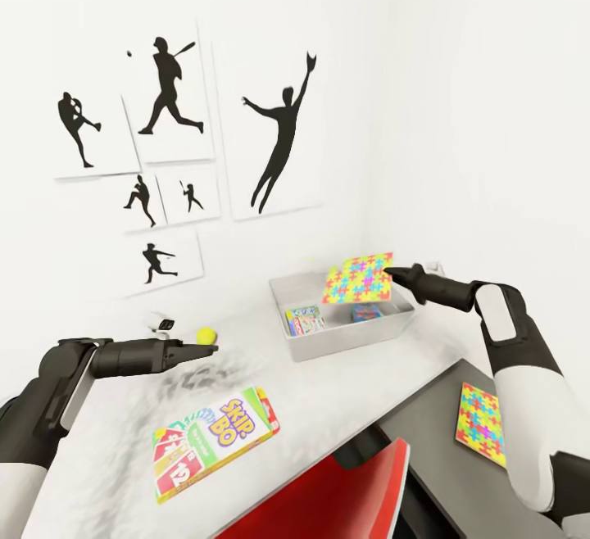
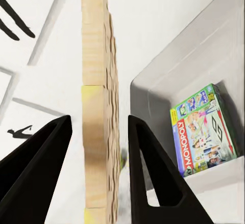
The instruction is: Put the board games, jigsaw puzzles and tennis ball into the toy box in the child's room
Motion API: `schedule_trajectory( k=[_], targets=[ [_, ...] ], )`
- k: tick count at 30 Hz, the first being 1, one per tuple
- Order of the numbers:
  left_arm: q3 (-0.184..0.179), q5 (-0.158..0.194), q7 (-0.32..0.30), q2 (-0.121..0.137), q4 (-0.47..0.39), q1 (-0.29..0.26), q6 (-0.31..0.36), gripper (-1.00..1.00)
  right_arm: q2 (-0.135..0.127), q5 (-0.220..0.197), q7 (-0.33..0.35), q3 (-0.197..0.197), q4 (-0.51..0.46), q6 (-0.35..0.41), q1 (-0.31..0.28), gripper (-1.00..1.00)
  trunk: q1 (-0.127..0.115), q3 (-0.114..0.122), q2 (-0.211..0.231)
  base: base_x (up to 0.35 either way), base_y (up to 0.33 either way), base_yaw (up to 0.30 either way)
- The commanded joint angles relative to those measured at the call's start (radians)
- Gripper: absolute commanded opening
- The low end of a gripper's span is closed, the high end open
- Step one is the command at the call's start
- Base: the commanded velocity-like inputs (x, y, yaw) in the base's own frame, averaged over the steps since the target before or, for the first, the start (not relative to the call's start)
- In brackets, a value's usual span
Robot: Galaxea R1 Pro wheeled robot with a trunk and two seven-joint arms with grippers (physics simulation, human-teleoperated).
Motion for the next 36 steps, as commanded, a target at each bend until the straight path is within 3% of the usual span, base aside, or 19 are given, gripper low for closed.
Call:
schedule_trajectory(
  k=[1, 20, 23, 28, 36],
  targets=[
    [0.000, 0.000, -0.003, 0.001, 0.000, -0.001, 0.011, 1.00, 0.001, 0.007, -0.007, -0.003, 0.004, 0.005, -0.004, -1.00, 0.004, -0.005, -0.008, 0.000, 0.000, 0.000],
    [0.001, 0.000, -0.005, 0.004, 0.000, 0.000, 0.011, 1.00, 0.004, 0.004, -0.027, -0.004, 0.007, 0.009, -0.008, -1.00, 0.008, -0.008, -0.015, 0.000, 0.000, 0.000],
    [0.019, 0.001, -0.006, 0.004, 0.000, 0.000, 0.015, 1.00, 0.004, 0.003, -0.027, -0.004, 0.007, 0.009, -0.008, -1.00, 0.008, -0.008, -0.015, 0.000, 0.000, 0.000],
    [0.050, 0.002, -0.007, 0.003, 0.000, -0.001, 0.022, 1.00, 0.003, 0.003, -0.027, -0.004, 0.007, 0.010, -0.008, -1.00, -0.011, 0.008, 0.020, 0.000, 0.000, 0.000],
    [0.055, 0.002, -0.006, 0.003, 0.000, -0.001, 0.023, 1.00, 0.009, 0.003, -0.027, -0.004, 0.005, 0.011, -0.010, -1.00, -0.042, 0.033, 0.076, 0.000, 0.000, 0.000]
  ],
)
